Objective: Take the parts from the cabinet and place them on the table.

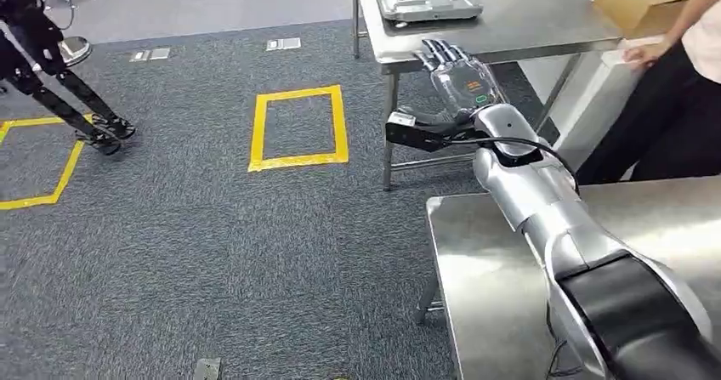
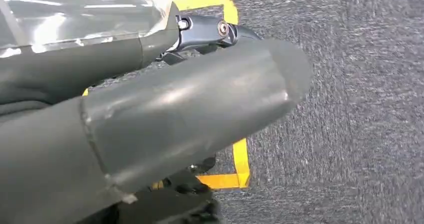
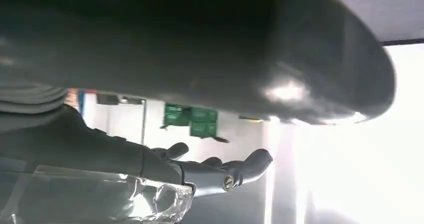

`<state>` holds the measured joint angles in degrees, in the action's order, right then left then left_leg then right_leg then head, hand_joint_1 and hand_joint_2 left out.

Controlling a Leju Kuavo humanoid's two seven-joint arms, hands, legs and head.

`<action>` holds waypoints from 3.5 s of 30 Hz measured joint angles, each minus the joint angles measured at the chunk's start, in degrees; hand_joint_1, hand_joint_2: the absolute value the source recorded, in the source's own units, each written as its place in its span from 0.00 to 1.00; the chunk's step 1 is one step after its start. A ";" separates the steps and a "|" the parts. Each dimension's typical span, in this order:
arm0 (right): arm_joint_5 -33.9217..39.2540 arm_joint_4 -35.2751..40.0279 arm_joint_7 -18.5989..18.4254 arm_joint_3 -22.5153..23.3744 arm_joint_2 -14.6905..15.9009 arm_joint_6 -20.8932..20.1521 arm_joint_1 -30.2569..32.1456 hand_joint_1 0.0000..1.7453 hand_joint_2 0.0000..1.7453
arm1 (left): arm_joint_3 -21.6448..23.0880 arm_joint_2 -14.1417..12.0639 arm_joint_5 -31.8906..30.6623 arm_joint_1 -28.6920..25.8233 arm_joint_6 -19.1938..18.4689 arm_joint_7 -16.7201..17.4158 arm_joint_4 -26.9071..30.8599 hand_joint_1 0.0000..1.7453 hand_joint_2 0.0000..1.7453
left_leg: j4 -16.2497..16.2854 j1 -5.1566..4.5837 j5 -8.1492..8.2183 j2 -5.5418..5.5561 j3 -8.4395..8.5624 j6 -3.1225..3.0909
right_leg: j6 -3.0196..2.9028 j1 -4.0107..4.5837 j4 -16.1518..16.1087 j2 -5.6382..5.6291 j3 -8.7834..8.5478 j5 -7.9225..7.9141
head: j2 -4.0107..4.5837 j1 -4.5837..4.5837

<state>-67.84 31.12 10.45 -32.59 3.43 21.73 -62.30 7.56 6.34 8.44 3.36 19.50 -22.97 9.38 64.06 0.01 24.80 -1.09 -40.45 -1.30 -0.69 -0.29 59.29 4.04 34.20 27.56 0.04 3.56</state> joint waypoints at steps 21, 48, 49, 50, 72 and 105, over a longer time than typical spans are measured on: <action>-0.39 -0.66 0.07 0.02 0.20 0.02 0.56 0.00 0.00 | 0.39 -0.22 -0.57 0.06 0.02 0.83 0.00 0.00 0.00 | -5.69 0.09 -0.28 8.76 3.56 -0.15 | 1.20 -0.99 -0.28 -4.48 1.02 -1.40 | 0.00 -0.66; -0.35 -1.22 -0.09 0.83 1.00 0.92 1.62 0.00 0.00 | 0.55 -0.20 -0.72 0.40 -0.15 1.14 0.00 0.00 0.00 | -5.66 -0.37 -0.09 7.61 4.35 -0.77 | 2.88 -1.20 -0.04 -6.34 1.69 -1.78 | 0.00 -0.85; -0.33 -1.22 -0.09 0.85 0.98 0.92 1.77 0.00 0.00 | 0.57 -0.17 -0.72 0.33 -0.15 1.14 0.00 0.00 0.00 | -5.75 -0.30 -0.15 7.76 4.20 -0.67 | 2.39 -0.92 0.08 -5.91 1.73 -1.78 | 0.00 -0.74; -0.33 -1.22 -0.09 0.85 0.83 0.98 1.84 0.00 0.00 | 0.57 -0.15 -0.72 0.17 -0.15 1.14 0.00 0.00 0.00 | -5.91 -0.17 -0.24 8.16 4.15 -0.49 | 2.06 -0.74 0.12 -5.64 1.73 -1.75 | 0.00 -0.76; -0.33 -1.64 0.11 1.03 0.63 0.94 1.48 0.00 0.00 | 0.57 -0.26 -0.72 0.55 0.02 1.27 0.02 0.00 0.00 | -7.05 0.02 -1.56 2.74 4.44 -1.58 | 0.88 -0.29 16.41 -3.56 7.79 6.64 | 0.00 -1.14; -0.28 -2.23 0.81 0.92 -0.11 0.94 2.15 0.00 0.00 | 0.55 -0.28 -0.83 0.14 -0.04 1.25 0.00 0.00 0.00 | -7.75 0.18 -1.77 4.44 5.26 -1.20 | 1.97 -0.51 13.98 -3.69 7.27 4.32 | 0.00 -1.22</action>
<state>-68.13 28.89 11.26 -31.67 3.32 22.67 -60.15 8.11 6.05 7.61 3.51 19.45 -21.73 9.38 56.31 0.19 23.03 3.35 -35.19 -2.51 1.28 -0.81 73.28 0.34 41.47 31.87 0.04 2.34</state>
